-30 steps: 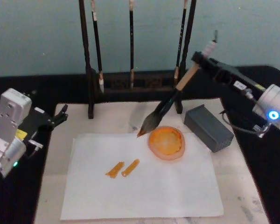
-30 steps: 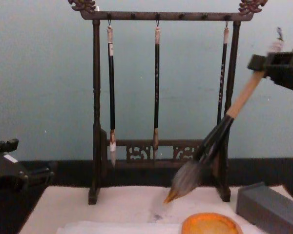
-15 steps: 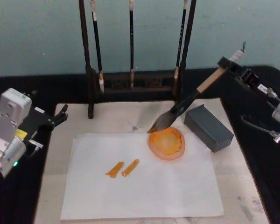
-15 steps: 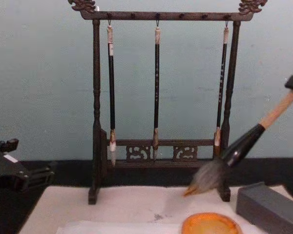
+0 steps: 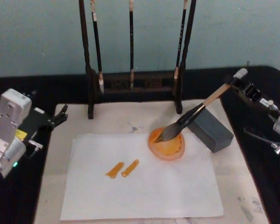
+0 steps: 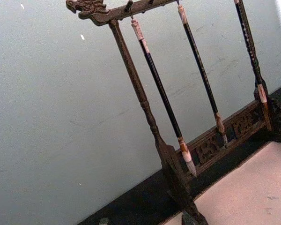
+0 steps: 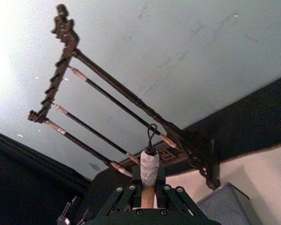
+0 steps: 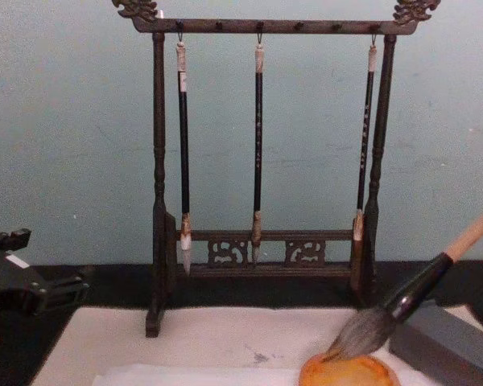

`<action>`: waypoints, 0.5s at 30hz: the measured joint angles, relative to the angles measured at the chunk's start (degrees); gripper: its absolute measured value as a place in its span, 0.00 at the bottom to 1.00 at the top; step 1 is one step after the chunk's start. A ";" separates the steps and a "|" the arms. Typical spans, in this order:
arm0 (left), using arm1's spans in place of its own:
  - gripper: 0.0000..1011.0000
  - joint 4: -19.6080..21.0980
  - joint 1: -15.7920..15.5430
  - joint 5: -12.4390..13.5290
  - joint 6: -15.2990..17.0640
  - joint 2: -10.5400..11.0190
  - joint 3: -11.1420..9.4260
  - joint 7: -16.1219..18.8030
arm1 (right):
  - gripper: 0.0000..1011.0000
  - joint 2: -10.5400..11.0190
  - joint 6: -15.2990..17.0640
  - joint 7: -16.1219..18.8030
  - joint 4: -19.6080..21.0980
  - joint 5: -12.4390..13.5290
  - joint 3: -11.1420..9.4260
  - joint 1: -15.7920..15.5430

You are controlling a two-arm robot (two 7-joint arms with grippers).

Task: Pick up the brush from the inkstone, write on the paper, then place the brush back to its original position.

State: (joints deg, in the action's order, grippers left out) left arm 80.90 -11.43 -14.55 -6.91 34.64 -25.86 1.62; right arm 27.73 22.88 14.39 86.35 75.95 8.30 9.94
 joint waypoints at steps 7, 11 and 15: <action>1.00 0.00 0.00 0.00 0.00 0.00 0.00 0.00 | 0.17 0.09 -0.06 0.07 -2.36 2.02 0.45 0.47; 1.00 0.00 0.00 0.00 0.00 0.00 0.00 0.00 | 0.17 -0.03 0.01 0.01 -4.02 3.09 0.87 1.13; 1.00 0.00 0.00 0.00 0.00 0.00 0.00 0.00 | 0.17 -0.06 0.04 -0.13 -5.62 3.99 1.59 2.00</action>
State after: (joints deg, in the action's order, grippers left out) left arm 80.90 -11.43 -14.55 -6.91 34.64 -25.86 1.62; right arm 27.66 22.91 14.26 80.73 79.94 9.88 11.93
